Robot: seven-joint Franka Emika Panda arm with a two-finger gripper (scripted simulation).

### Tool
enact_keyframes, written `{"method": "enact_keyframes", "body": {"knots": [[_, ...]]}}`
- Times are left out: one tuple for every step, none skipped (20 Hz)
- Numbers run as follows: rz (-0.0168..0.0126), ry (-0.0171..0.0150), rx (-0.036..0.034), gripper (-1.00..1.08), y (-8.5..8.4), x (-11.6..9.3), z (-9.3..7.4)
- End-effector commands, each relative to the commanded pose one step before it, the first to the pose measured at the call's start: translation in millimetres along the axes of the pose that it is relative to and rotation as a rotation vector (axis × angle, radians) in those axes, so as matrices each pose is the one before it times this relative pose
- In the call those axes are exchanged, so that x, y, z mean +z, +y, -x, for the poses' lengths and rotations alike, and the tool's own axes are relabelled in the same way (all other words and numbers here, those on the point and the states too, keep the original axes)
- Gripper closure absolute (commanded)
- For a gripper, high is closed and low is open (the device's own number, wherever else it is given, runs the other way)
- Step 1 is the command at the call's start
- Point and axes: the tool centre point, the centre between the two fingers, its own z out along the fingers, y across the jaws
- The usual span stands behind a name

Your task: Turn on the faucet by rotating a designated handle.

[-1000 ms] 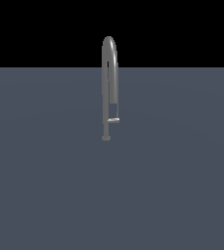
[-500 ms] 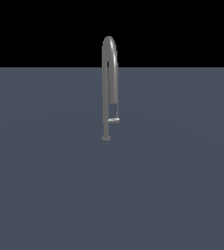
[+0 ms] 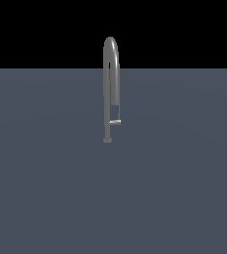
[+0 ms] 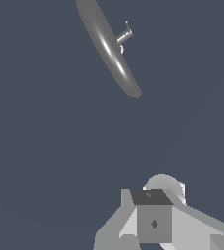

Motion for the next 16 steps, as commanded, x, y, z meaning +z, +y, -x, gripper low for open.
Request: {"method": "enact_keyframes", "body": {"knots": [[-0.02835, -0.03746, 0.03007, 1.08, -2.79, 2.12, -15.05], [-0.01132, -0.01499, 0.01186, 1.08, -1.13, 0.81, -5.94], [-0.01137, -0.01504, 0.01189, 1.08, -1.14, 0.8, -5.96], [-0.01143, -0.01511, 0.01192, 1.08, -1.13, 0.81, -5.98], [-0.01148, -0.01517, 0.01194, 1.08, -1.14, 0.8, -6.0], [-0.01153, -0.01522, 0.01197, 1.08, -1.14, 0.8, -6.01], [-0.01158, -0.01528, 0.01199, 1.08, -1.14, 0.8, -6.03], [-0.01164, -0.01535, 0.01202, 1.08, -1.14, 0.8, -6.05], [-0.01169, -0.01541, 0.01205, 1.08, -1.14, 0.8, -6.07], [-0.01174, -0.01547, 0.01208, 1.08, -1.14, 0.8, -6.09], [-0.01179, -0.01553, 0.0121, 1.08, -1.15, 0.8, -6.1], [-0.01185, -0.0156, 0.01214, 1.08, -1.15, 0.8, -6.12], [-0.01191, -0.01568, 0.01218, 1.08, -1.14, 0.8, -6.14], [-0.01196, -0.01575, 0.01221, 1.08, -1.15, 0.8, -6.16], [-0.01202, -0.01583, 0.01225, 1.08, -1.15, 0.8, -6.18], [-0.01208, -0.0159, 0.01229, 1.08, -1.15, 0.8, -6.2]]}}
